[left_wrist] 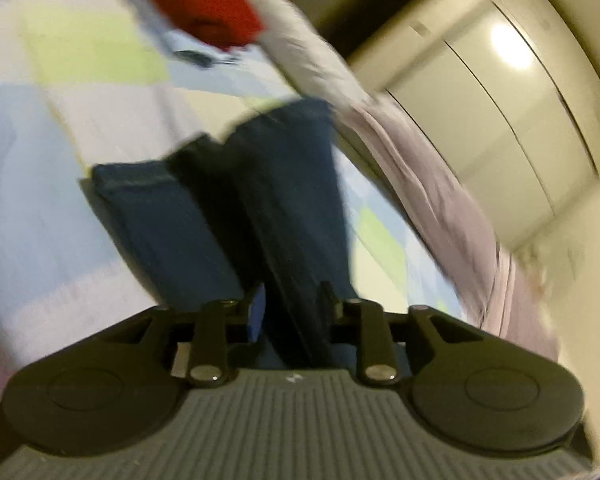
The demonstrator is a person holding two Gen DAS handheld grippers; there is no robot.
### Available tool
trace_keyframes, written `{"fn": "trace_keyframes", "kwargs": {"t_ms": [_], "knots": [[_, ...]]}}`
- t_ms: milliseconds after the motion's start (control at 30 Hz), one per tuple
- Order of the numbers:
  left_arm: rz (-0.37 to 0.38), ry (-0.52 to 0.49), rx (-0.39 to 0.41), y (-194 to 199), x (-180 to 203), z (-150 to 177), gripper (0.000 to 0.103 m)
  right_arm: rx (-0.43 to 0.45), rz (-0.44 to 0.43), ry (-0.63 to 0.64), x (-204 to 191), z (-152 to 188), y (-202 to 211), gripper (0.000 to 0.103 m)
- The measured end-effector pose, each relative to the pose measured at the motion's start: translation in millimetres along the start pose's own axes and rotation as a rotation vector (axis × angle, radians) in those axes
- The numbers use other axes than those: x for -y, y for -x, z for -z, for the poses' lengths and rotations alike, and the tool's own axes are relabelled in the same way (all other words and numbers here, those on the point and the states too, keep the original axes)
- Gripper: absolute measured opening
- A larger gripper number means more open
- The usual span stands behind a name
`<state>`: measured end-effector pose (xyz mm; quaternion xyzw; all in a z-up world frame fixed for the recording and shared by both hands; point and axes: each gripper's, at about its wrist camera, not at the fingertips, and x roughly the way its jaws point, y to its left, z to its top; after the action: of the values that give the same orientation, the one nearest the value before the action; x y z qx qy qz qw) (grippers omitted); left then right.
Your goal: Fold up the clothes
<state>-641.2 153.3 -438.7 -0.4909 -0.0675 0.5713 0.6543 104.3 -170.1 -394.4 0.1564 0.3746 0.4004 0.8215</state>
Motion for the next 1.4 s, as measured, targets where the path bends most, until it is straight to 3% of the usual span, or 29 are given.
{"fn": "trace_keyframes", "kwargs": {"t_ms": [100,133,167,300,367,400,467,533,600,733,833,1000,1033,1200,1267,1333,1400], "knots": [[0.028,0.107,-0.004,-21.7,-14.6,-13.4,0.026,0.004,-0.025,-0.008,-13.1,2.7,-0.5,0.073],[0.047,0.090,0.015,-20.6,-10.1,-15.6,0.014,-0.006,-0.027,-0.009,-17.4,4.2,-2.9,0.073],[0.070,0.055,0.041,-16.2,-2.8,-17.7,0.000,-0.012,-0.023,-0.007,-21.0,7.1,-5.1,0.073],[0.161,-0.087,0.149,1.1,26.4,-25.9,0.000,-0.039,-0.019,-0.005,-29.2,17.6,-10.5,0.073],[0.184,-0.196,0.216,28.4,43.6,-22.0,0.000,-0.048,-0.017,0.000,-31.2,21.4,-10.7,0.073],[0.166,-0.236,0.242,39.8,46.5,-17.2,0.000,-0.049,-0.013,0.004,-32.0,22.5,-12.0,0.073],[0.024,-0.266,0.229,46.7,36.4,-6.0,0.001,-0.054,-0.001,0.002,-32.1,24.8,-16.2,0.073],[-0.146,-0.197,0.101,28.8,4.9,1.9,0.003,-0.061,0.013,-0.004,-31.7,27.2,-20.5,0.073],[-0.113,-0.031,0.064,18.5,-30.6,5.4,0.003,-0.071,0.031,-0.001,-32.0,29.6,-24.3,0.073],[0.006,0.197,0.079,19.2,-50.3,-12.3,0.005,-0.113,0.041,-0.006,-26.7,31.9,-26.1,0.073],[-0.034,0.184,0.037,9.5,-47.7,-20.2,0.011,-0.106,0.055,-0.019,-19.4,33.4,-22.3,0.073],[-0.068,0.161,0.051,5.1,-44.8,-25.5,0.004,-0.122,0.043,-0.071,-11.5,39.3,-21.6,0.073],[-0.075,0.124,0.056,6.3,-39.7,-25.6,0.000,-0.124,0.044,-0.069,-11.5,39.6,-21.5,0.073],[-0.037,-0.142,0.151,55.2,4.7,-16.2,0.000,-0.111,0.052,-0.072,-10.9,34.1,-18.1,0.073],[-0.108,-0.260,0.143,53.4,3.2,-8.9,0.003,-0.104,0.057,-0.066,-10.5,32.0,-16.3,0.073],[-0.183,-0.193,0.033,28.9,-19.5,-6.1,0.002,-0.110,0.061,-0.066,-10.2,32.5,-16.9,0.073],[-0.167,-0.126,0.030,22.8,-31.4,-4.7,0.003,-0.124,0.051,-0.080,-12.7,35.7,-15.5,0.073]]}}
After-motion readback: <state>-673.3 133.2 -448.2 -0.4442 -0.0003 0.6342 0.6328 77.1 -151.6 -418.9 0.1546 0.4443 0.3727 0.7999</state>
